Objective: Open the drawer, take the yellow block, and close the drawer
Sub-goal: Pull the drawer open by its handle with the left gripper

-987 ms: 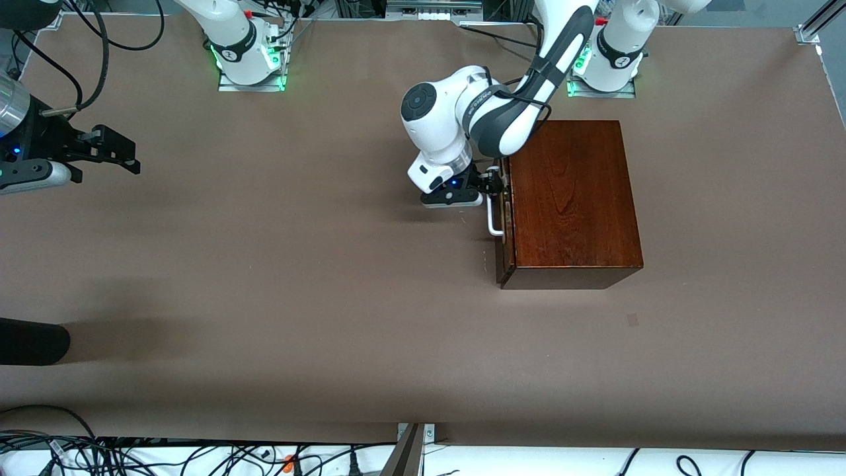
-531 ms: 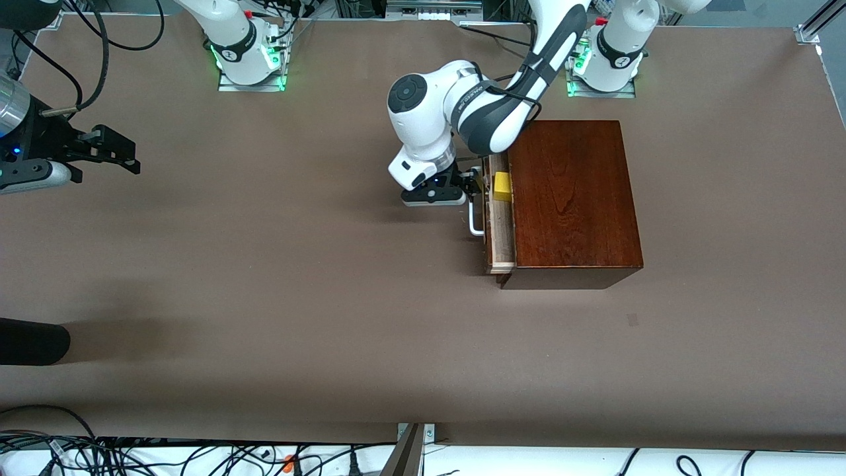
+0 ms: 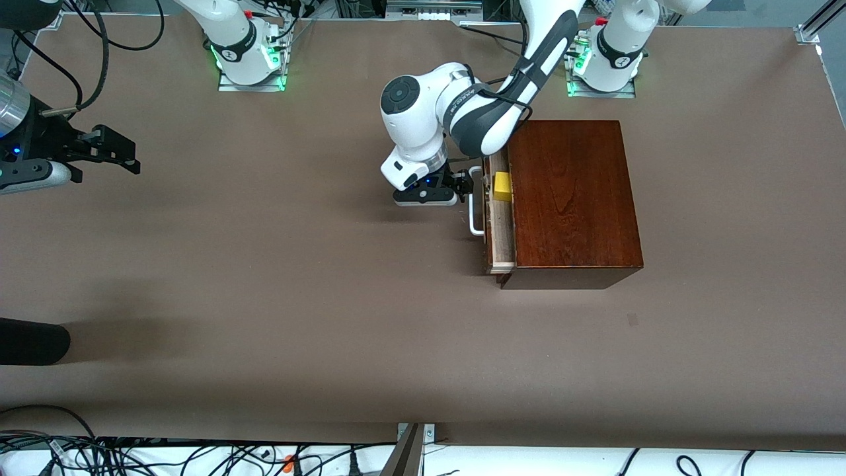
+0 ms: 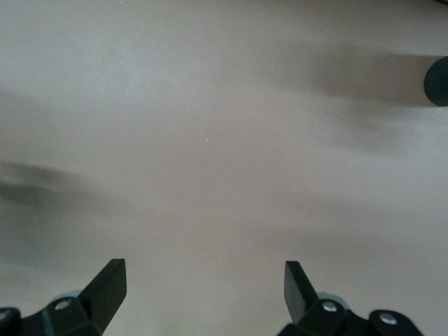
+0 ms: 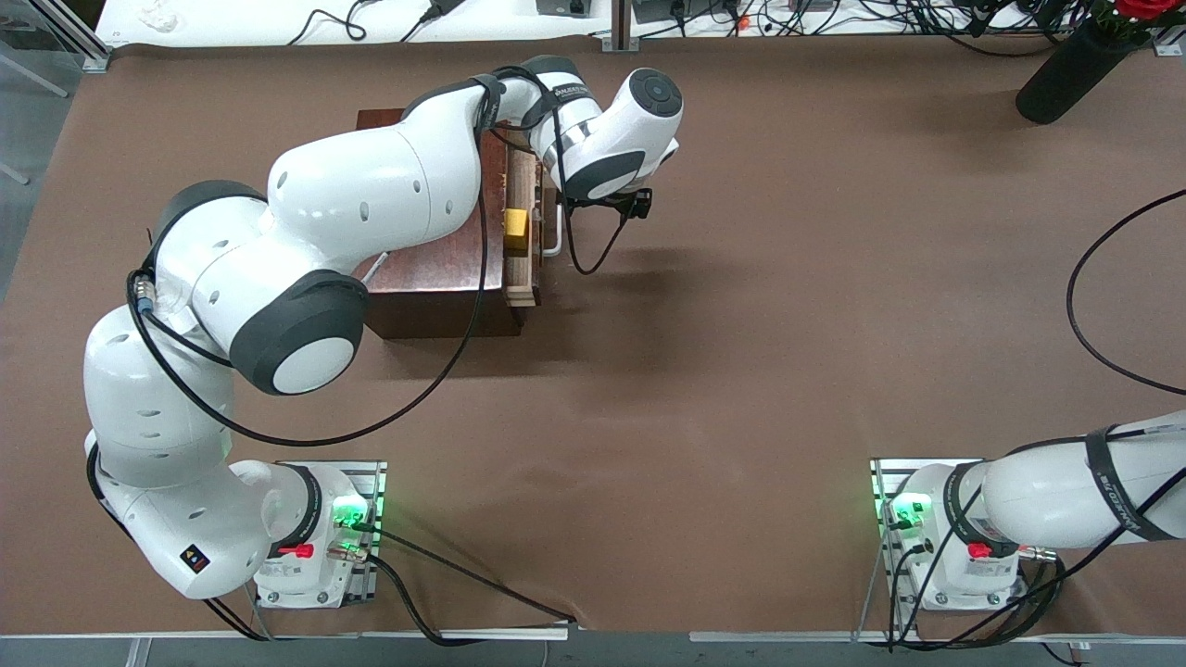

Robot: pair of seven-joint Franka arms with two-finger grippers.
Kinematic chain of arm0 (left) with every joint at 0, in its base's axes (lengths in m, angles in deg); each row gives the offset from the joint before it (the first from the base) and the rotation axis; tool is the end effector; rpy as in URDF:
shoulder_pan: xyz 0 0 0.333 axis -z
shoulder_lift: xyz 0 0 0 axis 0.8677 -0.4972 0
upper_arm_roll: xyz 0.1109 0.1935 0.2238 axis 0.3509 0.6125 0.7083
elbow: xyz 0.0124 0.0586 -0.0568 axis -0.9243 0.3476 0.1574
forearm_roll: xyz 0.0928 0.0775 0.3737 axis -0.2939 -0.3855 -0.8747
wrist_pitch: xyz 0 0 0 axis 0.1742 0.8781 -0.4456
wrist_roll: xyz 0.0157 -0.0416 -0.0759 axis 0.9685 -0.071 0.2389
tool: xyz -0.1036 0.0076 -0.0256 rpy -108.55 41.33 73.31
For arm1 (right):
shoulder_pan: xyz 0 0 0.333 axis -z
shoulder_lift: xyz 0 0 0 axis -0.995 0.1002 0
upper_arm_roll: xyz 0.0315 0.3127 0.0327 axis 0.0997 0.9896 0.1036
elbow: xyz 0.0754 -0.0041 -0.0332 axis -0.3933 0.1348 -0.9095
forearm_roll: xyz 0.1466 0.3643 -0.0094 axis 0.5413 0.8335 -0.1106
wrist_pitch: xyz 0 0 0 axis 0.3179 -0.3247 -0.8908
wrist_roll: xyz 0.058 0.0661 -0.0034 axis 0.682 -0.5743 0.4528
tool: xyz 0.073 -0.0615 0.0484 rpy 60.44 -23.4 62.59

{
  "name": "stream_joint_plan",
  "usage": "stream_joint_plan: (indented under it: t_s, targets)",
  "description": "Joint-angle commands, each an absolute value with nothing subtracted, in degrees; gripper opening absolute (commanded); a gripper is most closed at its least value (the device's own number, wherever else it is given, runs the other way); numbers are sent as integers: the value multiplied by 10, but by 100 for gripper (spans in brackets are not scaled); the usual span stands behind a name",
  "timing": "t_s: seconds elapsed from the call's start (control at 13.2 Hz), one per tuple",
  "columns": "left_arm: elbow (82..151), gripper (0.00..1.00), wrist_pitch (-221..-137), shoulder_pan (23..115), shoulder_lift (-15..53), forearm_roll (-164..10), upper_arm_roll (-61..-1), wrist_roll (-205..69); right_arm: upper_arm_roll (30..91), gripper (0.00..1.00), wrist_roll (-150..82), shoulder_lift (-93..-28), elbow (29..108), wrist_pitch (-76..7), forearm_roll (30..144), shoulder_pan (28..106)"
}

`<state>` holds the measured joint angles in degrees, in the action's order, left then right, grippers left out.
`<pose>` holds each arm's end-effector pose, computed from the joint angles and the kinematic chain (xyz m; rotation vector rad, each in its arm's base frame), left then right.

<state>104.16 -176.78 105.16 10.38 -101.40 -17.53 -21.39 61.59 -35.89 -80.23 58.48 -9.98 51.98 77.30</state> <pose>0.4658 -0.5098 0.2965 -2.9170 0.0854 -0.1043 0.5749 0.0293 0.6018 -3.1028 -0.2531 0.0348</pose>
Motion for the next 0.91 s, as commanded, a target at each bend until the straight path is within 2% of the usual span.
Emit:
stream_joint_plan:
  t_s: [0.0,0.46,0.83]
  targets:
    - [1014,100,-1710,1049,123,-1015,-170,-229,620,100,-354,-799,573,-92,517,777]
    - [1026,100,-1700,1053,83,-1048,-168,-227,620,100,-354,-799,573,-92,517,777]
    - [1017,100,-1740,1054,84,-998,-173,-216,620,100,-354,-799,573,-91,517,776]
